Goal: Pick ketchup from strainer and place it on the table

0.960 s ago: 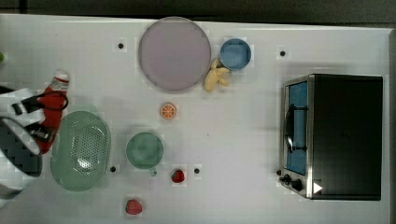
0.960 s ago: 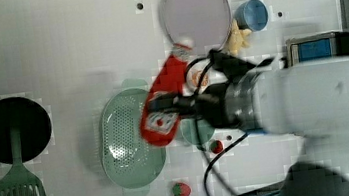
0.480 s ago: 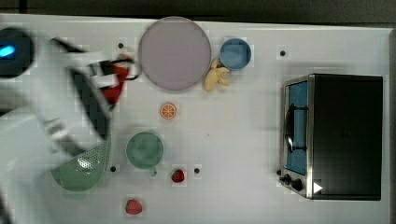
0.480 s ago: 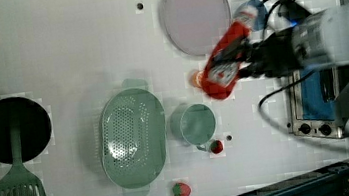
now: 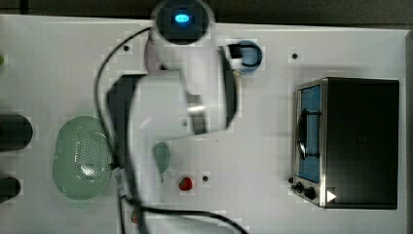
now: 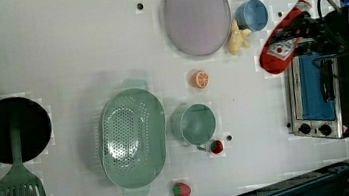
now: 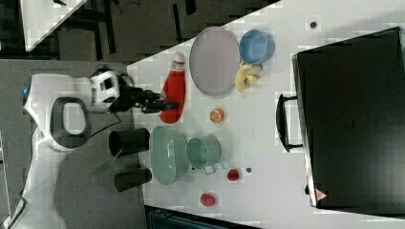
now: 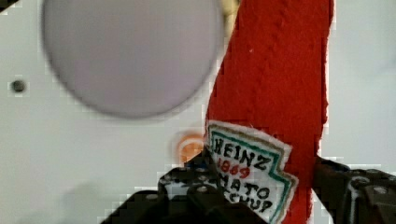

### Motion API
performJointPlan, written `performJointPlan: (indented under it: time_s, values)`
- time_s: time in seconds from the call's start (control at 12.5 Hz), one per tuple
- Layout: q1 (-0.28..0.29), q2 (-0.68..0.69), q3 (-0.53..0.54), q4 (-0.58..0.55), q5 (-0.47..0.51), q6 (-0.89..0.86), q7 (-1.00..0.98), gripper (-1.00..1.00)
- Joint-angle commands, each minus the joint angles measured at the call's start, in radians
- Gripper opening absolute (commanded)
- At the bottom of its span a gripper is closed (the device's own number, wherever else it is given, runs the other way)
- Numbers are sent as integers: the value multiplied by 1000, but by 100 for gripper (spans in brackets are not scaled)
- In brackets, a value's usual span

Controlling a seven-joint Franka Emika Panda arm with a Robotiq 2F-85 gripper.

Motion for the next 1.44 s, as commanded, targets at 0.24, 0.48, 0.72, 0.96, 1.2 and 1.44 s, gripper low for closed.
performJointPlan:
  time_s: [0.24, 0.48, 0.72, 0.96, 1.2, 1.44]
  values:
    - [10, -35, -71, -129, 4, 58, -176, 18]
    - [9, -32, -104, -278, 2, 252, -177, 18]
    - [9, -21, -123, -412, -18, 395, -176, 18]
    - [10, 15, -130, -488, -79, 472, -170, 43]
    - [8, 30, -135, -491, -122, 493, -169, 99]
    - [8, -53, -131, -407, -120, 481, -169, 100]
